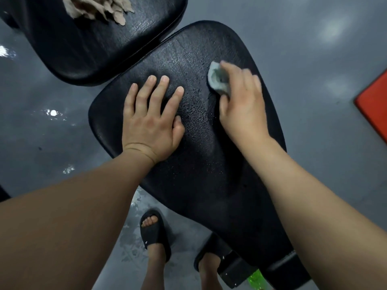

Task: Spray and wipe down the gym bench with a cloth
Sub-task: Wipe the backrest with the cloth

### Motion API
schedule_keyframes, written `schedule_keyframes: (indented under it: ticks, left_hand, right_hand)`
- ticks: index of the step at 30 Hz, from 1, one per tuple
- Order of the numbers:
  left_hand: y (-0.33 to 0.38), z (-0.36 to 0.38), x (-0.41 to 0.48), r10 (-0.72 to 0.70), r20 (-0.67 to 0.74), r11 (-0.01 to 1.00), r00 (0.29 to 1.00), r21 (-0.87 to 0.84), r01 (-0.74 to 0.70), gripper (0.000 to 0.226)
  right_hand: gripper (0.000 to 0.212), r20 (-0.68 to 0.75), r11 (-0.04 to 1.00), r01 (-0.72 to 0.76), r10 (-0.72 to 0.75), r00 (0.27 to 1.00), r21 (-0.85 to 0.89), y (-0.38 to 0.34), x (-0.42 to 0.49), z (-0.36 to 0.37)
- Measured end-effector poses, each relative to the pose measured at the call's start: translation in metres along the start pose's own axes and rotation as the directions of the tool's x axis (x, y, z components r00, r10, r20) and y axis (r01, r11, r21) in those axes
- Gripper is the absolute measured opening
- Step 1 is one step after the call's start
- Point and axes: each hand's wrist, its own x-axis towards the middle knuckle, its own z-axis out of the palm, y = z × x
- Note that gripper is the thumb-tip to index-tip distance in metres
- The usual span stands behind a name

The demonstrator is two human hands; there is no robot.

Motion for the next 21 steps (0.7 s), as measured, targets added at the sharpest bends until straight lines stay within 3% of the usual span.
schedule_keyframes:
  ticks: [3, 6, 9, 14, 16, 19, 21]
  left_hand:
    - [0.0, 0.0, 0.0, 0.007, -0.001, 1.0, 1.0, -0.008, -0.007, 0.056]
    - [-0.001, 0.0, -0.001, 0.007, 0.0, 1.0, 1.0, -0.02, -0.007, 0.056]
    - [0.0, -0.001, -0.001, 0.0, 0.003, 1.0, 1.0, -0.015, 0.0, 0.057]
    - [0.001, -0.001, 0.0, -0.003, 0.013, 1.0, 1.0, -0.016, 0.003, 0.057]
    - [0.0, -0.001, 0.0, -0.008, 0.014, 1.0, 1.0, -0.016, 0.008, 0.057]
    - [0.0, -0.001, 0.0, -0.01, 0.018, 1.0, 1.0, -0.025, 0.01, 0.056]
    - [0.001, -0.002, 0.0, -0.008, 0.02, 1.0, 1.0, -0.023, 0.008, 0.056]
  right_hand:
    - [0.045, -0.026, 1.0, 0.01, -0.01, 1.0, 0.002, -0.011, 0.017, 0.007]
    - [0.04, 0.106, 0.986, 0.165, -0.167, 0.98, 0.024, -0.019, -0.003, 0.007]
    - [0.029, 0.131, 0.959, 0.282, -0.284, 0.95, 0.04, -0.007, -0.006, 0.001]
    - [0.022, -0.119, 0.994, 0.103, -0.1, 0.988, 0.023, -0.012, 0.046, 0.012]
    - [0.023, -0.139, 0.996, 0.074, -0.068, 0.988, 0.044, -0.025, 0.049, 0.022]
    - [0.026, -0.028, 0.962, 0.264, -0.263, 0.964, 0.072, -0.028, 0.037, 0.022]
    - [0.025, -0.037, 0.949, 0.312, -0.311, 0.95, 0.051, -0.012, 0.045, 0.014]
